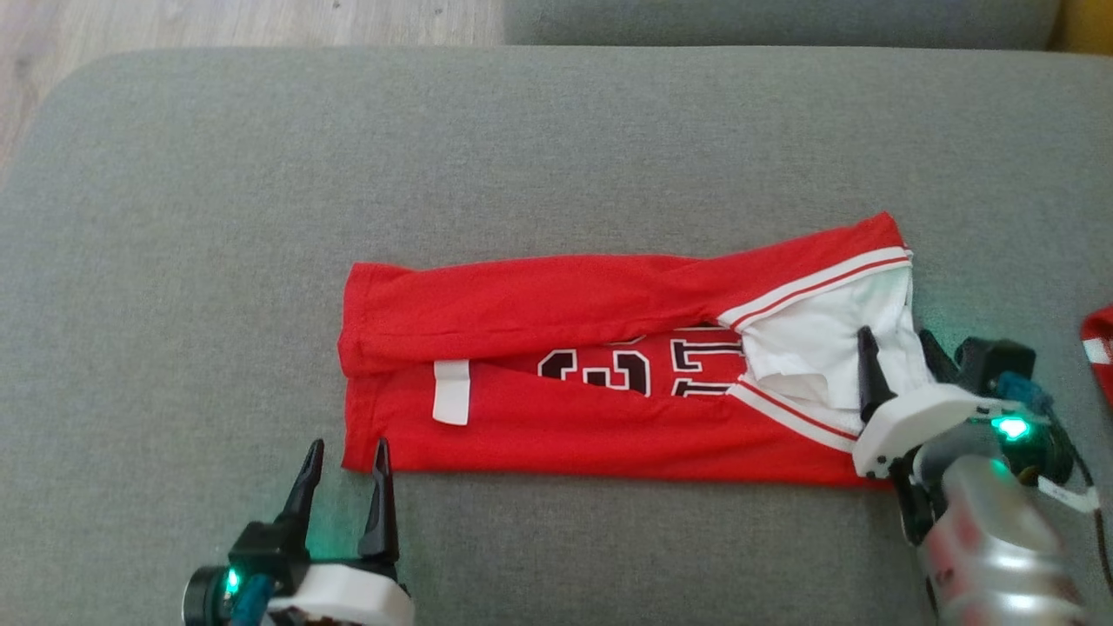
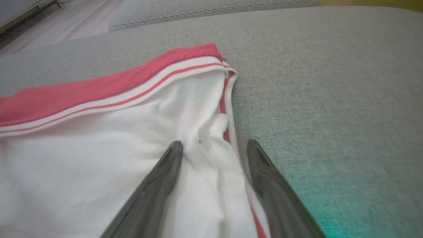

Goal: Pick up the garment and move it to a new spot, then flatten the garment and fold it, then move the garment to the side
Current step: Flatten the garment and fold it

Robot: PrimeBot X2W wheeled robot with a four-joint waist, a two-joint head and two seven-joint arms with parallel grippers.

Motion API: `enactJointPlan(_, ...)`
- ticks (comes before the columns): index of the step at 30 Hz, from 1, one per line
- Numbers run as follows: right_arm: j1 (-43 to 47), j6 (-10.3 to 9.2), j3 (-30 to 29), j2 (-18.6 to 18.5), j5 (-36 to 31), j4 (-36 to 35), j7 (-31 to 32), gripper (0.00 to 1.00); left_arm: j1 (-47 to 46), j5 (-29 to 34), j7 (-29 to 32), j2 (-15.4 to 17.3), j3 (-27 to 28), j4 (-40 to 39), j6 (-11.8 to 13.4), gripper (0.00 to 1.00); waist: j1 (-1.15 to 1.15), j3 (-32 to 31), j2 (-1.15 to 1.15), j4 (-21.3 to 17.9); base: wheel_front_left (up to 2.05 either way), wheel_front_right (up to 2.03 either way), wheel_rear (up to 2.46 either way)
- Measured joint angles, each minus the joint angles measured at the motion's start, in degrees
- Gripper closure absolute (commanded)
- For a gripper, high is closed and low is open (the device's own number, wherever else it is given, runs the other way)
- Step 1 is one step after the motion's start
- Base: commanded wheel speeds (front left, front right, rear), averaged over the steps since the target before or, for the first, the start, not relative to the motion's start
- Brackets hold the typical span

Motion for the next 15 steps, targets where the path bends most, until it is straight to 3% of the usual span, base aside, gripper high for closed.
enactJointPlan(1, -0.6, 0.00, 0.2, -0.2, 0.7, 0.8, 0.0, 0.55, -0.3, -0.1, 0.0, 0.0, -0.1, 0.0, 0.0, 0.00, 0.00, 0.2, 0.00, 0.1, 0.00, 0.00, 0.00)
enactJointPlan(2, -1.0, 0.00, 0.6, -0.3, 1.4, 1.4, -0.1, 1.00, -0.5, -0.1, 0.0, 0.0, -0.3, 0.0, 0.0, 0.00, 0.00, 0.3, 0.00, 0.2, 0.00, 0.00, 0.00)
enactJointPlan(9, -2.0, 0.02, 2.1, -0.7, 4.1, 2.6, -2.4, 1.00, -0.6, -0.1, 0.0, 0.0, -0.3, 0.0, 0.0, 0.00, 0.00, 0.9, 0.00, -0.4, 0.00, 0.00, 0.00)
enactJointPlan(15, -1.8, 0.02, -0.3, -2.4, 4.6, -0.6, -2.6, 1.00, -1.5, 0.0, 0.0, 0.0, -0.3, 0.0, 0.0, 0.00, 0.01, 1.6, 0.00, -1.6, 0.00, 0.00, 0.00)
